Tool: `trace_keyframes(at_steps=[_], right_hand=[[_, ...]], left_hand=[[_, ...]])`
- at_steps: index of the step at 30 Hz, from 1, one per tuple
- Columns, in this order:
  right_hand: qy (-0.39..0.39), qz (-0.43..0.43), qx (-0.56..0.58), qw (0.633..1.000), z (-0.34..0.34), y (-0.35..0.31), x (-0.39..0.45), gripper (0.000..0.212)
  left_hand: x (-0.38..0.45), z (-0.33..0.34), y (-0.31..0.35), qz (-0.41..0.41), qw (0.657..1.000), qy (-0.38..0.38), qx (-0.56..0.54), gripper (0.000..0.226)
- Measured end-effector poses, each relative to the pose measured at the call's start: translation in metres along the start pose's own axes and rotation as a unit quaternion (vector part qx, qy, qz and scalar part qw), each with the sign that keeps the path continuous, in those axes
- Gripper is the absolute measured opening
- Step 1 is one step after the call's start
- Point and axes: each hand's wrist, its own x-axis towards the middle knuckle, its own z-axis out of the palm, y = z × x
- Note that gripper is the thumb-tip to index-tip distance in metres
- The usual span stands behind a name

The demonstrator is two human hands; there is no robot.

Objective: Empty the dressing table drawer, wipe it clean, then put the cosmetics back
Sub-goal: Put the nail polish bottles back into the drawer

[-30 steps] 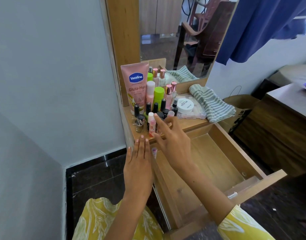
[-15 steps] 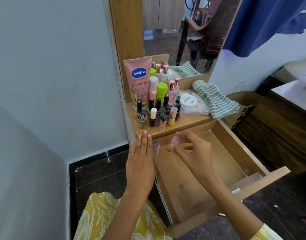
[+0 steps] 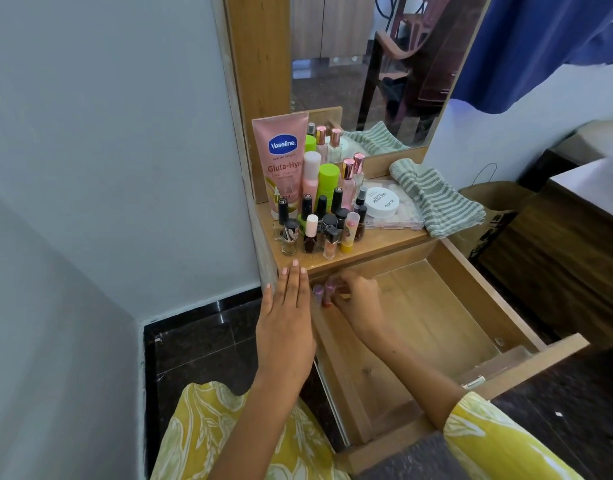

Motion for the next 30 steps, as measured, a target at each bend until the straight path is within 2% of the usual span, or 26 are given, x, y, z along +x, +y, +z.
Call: trace_keyframes(at_steps=[5,7,9,11,13,14,17,20,23,26,30], right_hand=[[-0.032,0.027,-0.003,0.999,0.002,0.001,0.0,0.013],[-0.046,0.039,-0.013,0.998,-0.004,-0.003,0.0,0.018],[-0.043,0.048,-0.072,0.995,-0.014,-0.007,-0.003,0.026],[0.02,0.026,-0.136,0.99,-0.028,-0.016,-0.009,0.02],[0.117,-0.042,-0.117,0.985,-0.041,-0.028,-0.016,0.013],[0.15,-0.079,-0.098,0.981,-0.046,-0.034,-0.018,0.018],[0.156,-0.122,-0.107,0.974,-0.05,-0.047,-0.011,0.049],[0.161,-0.113,-0.12,0.973,-0.048,-0.05,-0.001,0.049],[0.216,-0.136,-0.088,0.963,-0.044,-0.047,0.0,0.032],[0.224,-0.176,-0.023,0.958,-0.043,-0.039,-0.005,0.017],[0.194,-0.162,0.085,0.964,-0.053,-0.023,-0.018,0.022]], left_hand=[[0.0,-0.001,0.002,-0.006,1.0,-0.003,0.005,0.07],[0.0,-0.002,0.005,-0.011,1.0,-0.002,0.007,0.068],[0.0,-0.002,0.007,-0.016,1.0,0.0,0.004,0.066],[0.002,-0.002,0.009,-0.012,1.0,-0.001,-0.003,0.066],[0.005,-0.002,0.011,-0.003,1.0,-0.008,-0.007,0.068],[0.007,-0.001,0.013,0.0,1.0,-0.013,-0.006,0.07],[0.009,0.001,0.014,0.005,1.0,-0.022,0.004,0.073],[0.008,0.002,0.013,0.007,1.0,-0.02,0.0,0.072],[0.007,0.002,0.012,0.008,1.0,-0.004,-0.008,0.071],[0.007,0.003,0.012,0.009,1.0,-0.001,-0.008,0.071],[0.008,0.004,0.01,0.017,1.0,0.0,0.005,0.07]])
